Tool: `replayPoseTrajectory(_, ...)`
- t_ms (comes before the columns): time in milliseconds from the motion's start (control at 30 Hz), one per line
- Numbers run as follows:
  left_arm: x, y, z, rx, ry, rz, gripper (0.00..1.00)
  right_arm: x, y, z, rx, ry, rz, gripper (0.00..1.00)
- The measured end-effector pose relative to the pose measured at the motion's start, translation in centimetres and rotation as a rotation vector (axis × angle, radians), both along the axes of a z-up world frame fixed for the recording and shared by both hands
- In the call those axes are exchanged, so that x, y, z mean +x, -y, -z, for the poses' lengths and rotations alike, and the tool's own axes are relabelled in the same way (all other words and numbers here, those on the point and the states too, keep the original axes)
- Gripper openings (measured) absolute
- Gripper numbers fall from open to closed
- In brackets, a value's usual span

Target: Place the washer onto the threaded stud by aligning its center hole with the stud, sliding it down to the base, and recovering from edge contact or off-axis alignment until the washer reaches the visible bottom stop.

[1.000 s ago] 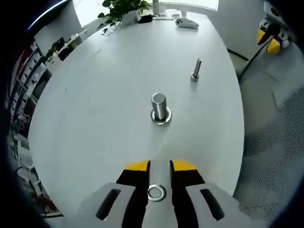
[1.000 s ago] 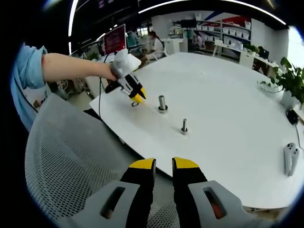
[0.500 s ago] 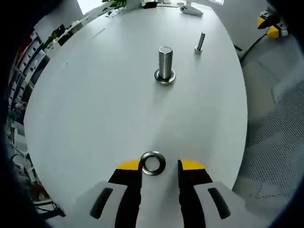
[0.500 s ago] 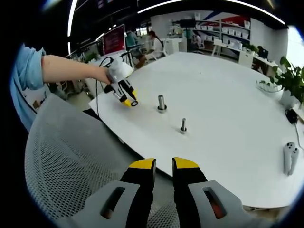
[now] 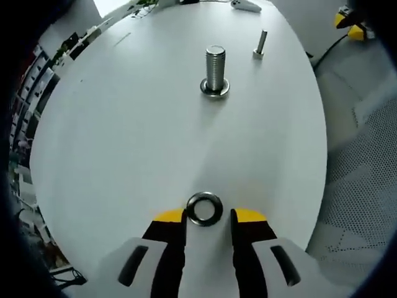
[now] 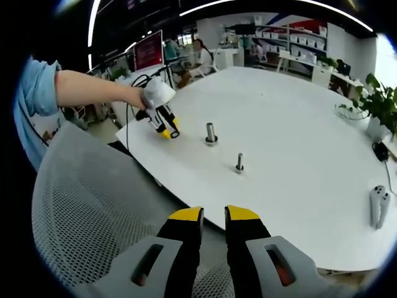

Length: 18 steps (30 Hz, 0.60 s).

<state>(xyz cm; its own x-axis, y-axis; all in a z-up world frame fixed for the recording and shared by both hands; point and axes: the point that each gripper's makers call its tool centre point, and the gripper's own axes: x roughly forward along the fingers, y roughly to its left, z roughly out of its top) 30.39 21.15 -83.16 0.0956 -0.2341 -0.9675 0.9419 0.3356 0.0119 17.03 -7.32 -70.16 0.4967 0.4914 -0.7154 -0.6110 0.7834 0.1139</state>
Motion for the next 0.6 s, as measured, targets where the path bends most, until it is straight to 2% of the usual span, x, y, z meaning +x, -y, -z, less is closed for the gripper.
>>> replayPoseTrajectory(100,0.17,-0.08,0.26,0.015,-0.005,0.03,0.26,-0.02,0.0,0.03,-0.001,-0.001,-0.001,0.17)
replayPoseTrajectory(467,0.65,0.04,0.54,0.023,-0.02,0.028,0.26,-0.03,0.01,0.07,-0.001,-0.004,-0.001,0.16)
replayPoseTrajectory(600,0.53,0.12,0.61,0.052,-0.02,0.051,0.26,0.0,0.05,0.06,-0.003,-0.002,0.001,0.16)
